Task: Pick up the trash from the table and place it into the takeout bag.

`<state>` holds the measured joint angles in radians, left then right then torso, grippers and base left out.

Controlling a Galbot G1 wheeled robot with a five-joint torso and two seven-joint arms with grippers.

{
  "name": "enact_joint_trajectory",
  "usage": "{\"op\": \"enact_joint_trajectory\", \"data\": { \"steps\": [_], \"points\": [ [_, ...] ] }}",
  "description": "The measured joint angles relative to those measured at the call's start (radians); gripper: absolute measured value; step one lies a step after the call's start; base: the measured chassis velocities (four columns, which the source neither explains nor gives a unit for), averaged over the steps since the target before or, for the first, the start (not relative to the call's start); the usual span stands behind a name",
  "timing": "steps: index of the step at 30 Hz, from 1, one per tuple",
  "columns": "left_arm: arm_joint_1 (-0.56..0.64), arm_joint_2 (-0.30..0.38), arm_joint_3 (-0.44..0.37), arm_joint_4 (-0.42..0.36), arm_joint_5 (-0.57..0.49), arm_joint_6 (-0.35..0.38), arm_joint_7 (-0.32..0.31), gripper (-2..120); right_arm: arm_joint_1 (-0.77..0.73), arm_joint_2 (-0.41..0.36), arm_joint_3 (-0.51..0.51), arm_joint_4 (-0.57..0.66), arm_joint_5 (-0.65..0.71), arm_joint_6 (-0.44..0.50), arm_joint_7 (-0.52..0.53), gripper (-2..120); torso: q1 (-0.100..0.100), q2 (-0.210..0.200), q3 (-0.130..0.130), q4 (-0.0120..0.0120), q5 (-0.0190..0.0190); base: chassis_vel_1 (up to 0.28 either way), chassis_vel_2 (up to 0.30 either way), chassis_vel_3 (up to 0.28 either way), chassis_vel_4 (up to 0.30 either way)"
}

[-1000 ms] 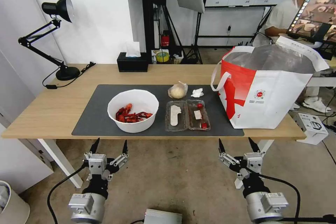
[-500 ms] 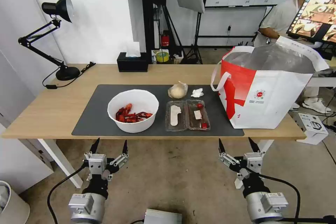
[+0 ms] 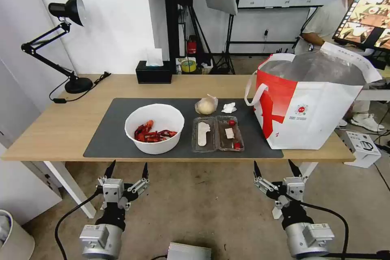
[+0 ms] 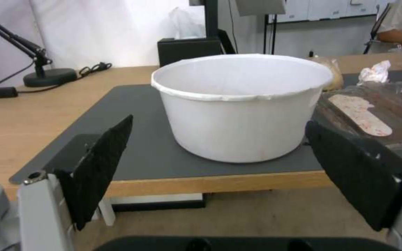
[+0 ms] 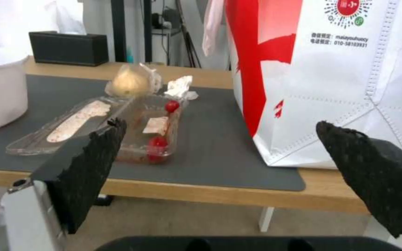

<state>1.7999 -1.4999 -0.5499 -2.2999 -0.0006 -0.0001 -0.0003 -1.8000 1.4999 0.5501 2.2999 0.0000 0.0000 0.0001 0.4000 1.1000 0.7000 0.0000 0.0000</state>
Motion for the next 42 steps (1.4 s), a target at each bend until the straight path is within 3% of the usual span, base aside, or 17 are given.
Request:
{"op": "enact_joint_trajectory", "data": {
  "steps": [3,5,6,8,10,12,22,26,33,42],
  "points": [
    [-0.013,0.017,0.006,0.007,-0.023,0.000,-0.020,100,0.002,-0.005,0.004,0.000,0.000,-0.003,0.007,100,0.000,0.000,0.000,0.0007,-0.0001,0.000,0.000,0.000,0.000],
    [-0.085,0.112,0.038,0.050,-0.134,0.008,-0.125,100,0.010,-0.035,0.026,0.002,0.005,-0.024,0.045,100,0.000,0.000,0.000,-0.0006,0.0001,0.000,0.000,0.000,0.000],
    [-0.085,0.112,0.038,0.050,-0.134,0.008,-0.125,100,0.010,-0.035,0.026,0.002,0.005,-0.024,0.045,100,0.000,0.000,0.000,-0.0006,0.0001,0.000,0.000,0.000,0.000],
    [-0.111,0.146,0.050,0.065,-0.178,0.011,-0.163,100,0.034,-0.106,0.081,0.012,0.018,-0.074,0.139,100,0.000,0.000,0.000,-0.0004,-0.0002,0.000,0.000,0.000,0.000],
    [-0.116,0.154,0.050,0.067,-0.204,-0.004,-0.147,100,0.044,-0.134,0.105,0.016,0.025,-0.093,0.175,100,0.000,0.000,0.000,0.0005,-0.0003,0.000,0.000,0.000,0.000],
    [-0.120,0.160,0.052,0.068,-0.236,-0.031,-0.116,100,0.052,-0.158,0.121,0.019,0.046,-0.098,0.202,100,0.000,0.000,0.000,0.0000,0.0005,0.000,0.000,0.000,0.000],
    [-0.114,0.162,0.064,0.063,-0.246,-0.044,-0.093,100,0.050,-0.155,0.122,0.026,0.050,-0.086,0.202,100,0.000,0.000,0.000,-0.0001,0.0001,0.000,0.000,0.000,0.000],
    [-0.121,0.185,0.080,0.060,-0.301,-0.042,-0.092,100,0.049,-0.153,0.122,0.027,0.050,-0.080,0.199,100,0.000,0.000,0.000,0.0000,0.0000,0.000,0.000,0.000,0.000],
    [-0.166,0.272,0.141,0.024,-0.547,0.054,-0.131,100,0.050,-0.163,0.116,0.025,0.050,-0.075,0.192,100,0.000,0.000,0.000,-0.0001,0.0000,0.000,0.000,0.000,0.000],
    [-0.199,0.335,0.211,0.010,-0.751,0.091,-0.138,100,0.034,-0.248,0.111,0.015,0.088,-0.073,0.180,100,0.000,0.000,0.000,-0.0001,0.0001,0.000,0.000,0.000,0.000]
  ]
}}
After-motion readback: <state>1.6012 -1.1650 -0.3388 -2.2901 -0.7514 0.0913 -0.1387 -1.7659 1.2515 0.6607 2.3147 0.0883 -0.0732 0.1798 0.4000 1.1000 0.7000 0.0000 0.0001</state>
